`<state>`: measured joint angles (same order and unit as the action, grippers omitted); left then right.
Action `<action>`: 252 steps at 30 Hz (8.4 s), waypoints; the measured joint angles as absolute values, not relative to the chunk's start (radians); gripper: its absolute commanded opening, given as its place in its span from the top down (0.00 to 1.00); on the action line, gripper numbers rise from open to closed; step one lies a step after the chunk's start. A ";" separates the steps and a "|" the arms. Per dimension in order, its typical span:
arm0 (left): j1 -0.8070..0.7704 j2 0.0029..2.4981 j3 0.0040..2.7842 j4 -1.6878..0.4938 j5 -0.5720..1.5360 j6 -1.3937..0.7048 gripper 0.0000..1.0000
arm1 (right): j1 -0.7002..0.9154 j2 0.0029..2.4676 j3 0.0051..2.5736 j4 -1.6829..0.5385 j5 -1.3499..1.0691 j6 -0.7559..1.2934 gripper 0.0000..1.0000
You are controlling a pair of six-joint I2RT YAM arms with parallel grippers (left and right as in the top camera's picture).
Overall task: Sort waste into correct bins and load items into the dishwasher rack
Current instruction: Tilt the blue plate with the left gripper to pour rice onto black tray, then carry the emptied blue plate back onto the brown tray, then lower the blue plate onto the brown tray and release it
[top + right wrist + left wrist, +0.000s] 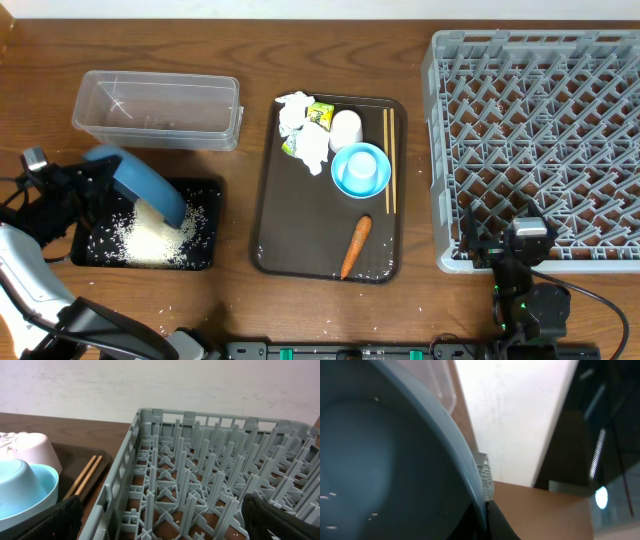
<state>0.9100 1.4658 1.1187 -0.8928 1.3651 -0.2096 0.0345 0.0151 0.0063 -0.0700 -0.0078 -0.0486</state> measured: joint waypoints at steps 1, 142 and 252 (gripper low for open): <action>0.910 1.467 1.119 -0.886 1.382 -0.205 0.94 | 0.035 0.015 0.006 -0.070 -0.008 -0.049 0.01; 0.351 0.960 1.117 -1.600 1.255 0.659 0.94 | 0.035 0.015 0.006 -0.070 -0.008 -0.049 0.01; -0.952 1.743 1.116 -0.645 -0.014 -0.261 0.53 | 0.035 0.015 0.006 -0.070 -0.008 -0.049 0.01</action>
